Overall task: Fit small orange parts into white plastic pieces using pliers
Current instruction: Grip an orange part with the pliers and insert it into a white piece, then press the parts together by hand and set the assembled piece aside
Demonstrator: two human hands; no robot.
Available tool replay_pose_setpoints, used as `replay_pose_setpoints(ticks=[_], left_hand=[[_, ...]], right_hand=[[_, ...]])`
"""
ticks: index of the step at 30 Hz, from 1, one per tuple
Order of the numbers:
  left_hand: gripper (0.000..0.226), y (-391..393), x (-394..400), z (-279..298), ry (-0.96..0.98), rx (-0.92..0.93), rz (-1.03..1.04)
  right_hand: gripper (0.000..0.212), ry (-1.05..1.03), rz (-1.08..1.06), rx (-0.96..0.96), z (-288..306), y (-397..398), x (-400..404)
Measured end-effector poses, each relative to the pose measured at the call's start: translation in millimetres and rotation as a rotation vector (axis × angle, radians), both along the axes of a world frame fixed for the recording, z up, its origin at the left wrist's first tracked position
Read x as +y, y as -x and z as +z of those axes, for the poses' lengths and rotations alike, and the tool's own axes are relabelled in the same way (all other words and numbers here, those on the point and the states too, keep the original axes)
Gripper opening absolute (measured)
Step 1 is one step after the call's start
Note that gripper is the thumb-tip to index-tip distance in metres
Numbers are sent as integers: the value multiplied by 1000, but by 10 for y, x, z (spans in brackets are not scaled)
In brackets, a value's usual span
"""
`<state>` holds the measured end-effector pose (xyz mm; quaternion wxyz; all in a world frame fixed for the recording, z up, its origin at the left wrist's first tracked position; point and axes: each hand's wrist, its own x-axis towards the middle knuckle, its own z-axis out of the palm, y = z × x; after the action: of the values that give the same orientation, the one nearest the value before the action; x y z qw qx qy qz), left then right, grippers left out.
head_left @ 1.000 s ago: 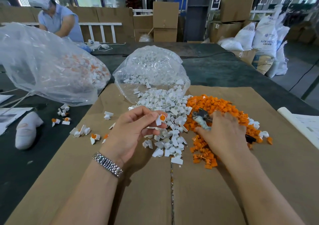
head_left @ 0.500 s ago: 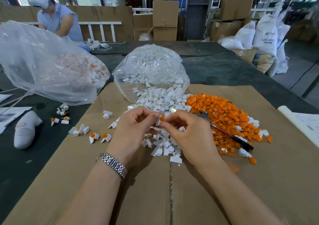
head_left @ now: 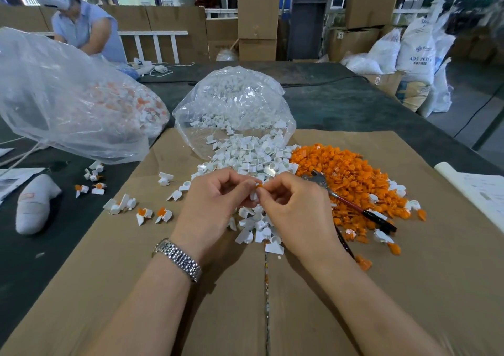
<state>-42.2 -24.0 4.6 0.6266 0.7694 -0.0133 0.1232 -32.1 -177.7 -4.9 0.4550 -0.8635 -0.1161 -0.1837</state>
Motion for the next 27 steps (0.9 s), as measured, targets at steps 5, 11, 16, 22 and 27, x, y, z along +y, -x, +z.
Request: replay_pose_setpoints(ticks=[5, 11, 16, 22, 27], left_hand=[[10, -14, -6, -12, -5, 26, 14], [10, -51, 309, -16, -175, 24, 514], [6, -50, 708, 12, -410, 67, 907], [17, -53, 679, -29, -565, 150, 859], [12, -59, 548, -32, -563, 45, 544]], right_hand=[[8, -5, 69, 60, 6, -32, -42], [10, -134, -169, 21, 87, -164, -503], [12, 377, -195, -25, -26, -196, -521], [23, 721, -187, -28, -112, -207, -381], [25, 779, -172, -6, -119, -243, -268]])
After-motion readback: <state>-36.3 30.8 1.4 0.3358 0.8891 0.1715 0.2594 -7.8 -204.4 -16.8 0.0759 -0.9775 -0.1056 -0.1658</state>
